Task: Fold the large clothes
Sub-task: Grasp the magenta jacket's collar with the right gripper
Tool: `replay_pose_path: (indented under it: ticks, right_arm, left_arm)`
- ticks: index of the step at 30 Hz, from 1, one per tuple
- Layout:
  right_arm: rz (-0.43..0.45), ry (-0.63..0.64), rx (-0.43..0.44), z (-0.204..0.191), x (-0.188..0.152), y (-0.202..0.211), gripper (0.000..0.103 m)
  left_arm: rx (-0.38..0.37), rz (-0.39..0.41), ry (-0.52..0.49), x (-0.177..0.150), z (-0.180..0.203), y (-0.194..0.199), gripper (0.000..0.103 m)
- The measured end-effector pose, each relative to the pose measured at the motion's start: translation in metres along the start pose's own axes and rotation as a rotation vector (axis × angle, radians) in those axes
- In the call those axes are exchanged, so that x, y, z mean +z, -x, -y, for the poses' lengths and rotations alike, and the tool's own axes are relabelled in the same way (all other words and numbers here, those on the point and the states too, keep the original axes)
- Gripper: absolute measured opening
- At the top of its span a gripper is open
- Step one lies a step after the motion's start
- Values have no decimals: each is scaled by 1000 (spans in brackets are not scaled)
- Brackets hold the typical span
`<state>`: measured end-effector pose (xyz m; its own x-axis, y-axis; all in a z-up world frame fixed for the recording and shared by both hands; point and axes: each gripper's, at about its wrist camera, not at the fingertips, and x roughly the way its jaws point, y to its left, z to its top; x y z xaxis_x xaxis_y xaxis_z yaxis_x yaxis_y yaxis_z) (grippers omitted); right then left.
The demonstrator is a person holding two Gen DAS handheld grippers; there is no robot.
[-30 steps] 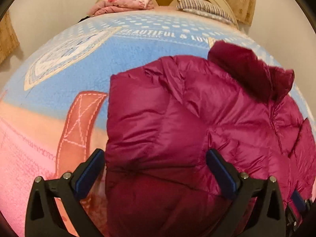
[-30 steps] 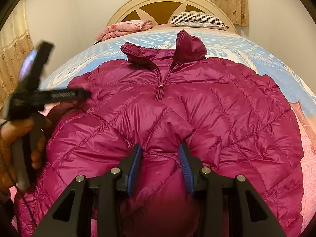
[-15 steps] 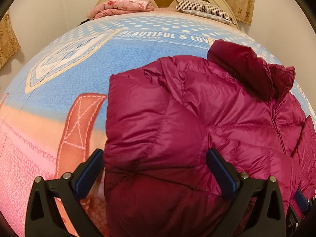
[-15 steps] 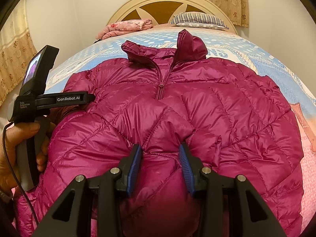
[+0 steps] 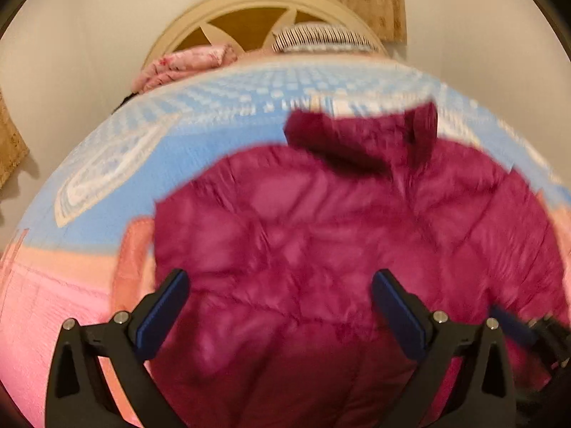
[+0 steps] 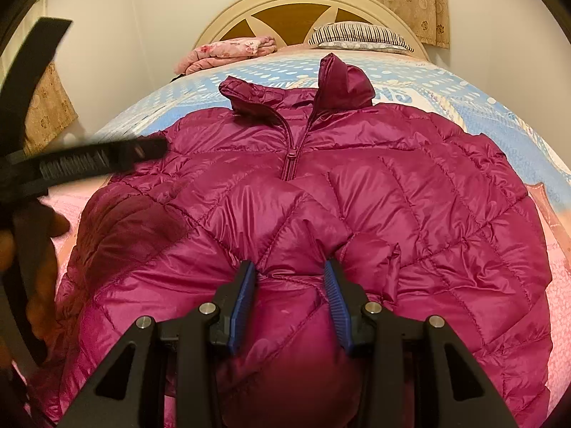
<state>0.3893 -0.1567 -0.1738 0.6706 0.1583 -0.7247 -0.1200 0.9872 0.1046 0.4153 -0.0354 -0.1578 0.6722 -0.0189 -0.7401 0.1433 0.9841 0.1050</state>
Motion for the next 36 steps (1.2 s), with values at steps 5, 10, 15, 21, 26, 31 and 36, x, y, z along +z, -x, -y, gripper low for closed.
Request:
replay_pose_path:
  ticks: [5, 10, 15, 21, 26, 31, 36]
  right_arm:
    - [7, -30, 55, 8, 3, 7, 49]
    - [12, 9, 94, 7, 39, 31, 62]
    - [2, -58, 78, 33, 116, 26, 67]
    - [-90, -183, -5, 72, 196, -37, 68]
    - [-140, -252, -24, 81, 234, -78, 68]
    - [-261, -219, -42, 78, 242, -118, 68]
    - [-303, -120, -115, 78, 228, -122, 36]
  left_arm:
    - [-44, -61, 6, -9, -2, -18, 103]
    - [-64, -56, 33, -10, -5, -20, 103]
    - [-56, -51, 42, -12, -5, -21, 103]
    - [-77, -50, 60, -12, -8, -22, 103]
    - [-81, -48, 63, -12, -9, -23, 103]
    - [-82, -46, 64, -12, -10, -23, 103]
    - [-85, -45, 67, -12, -10, -23, 103]
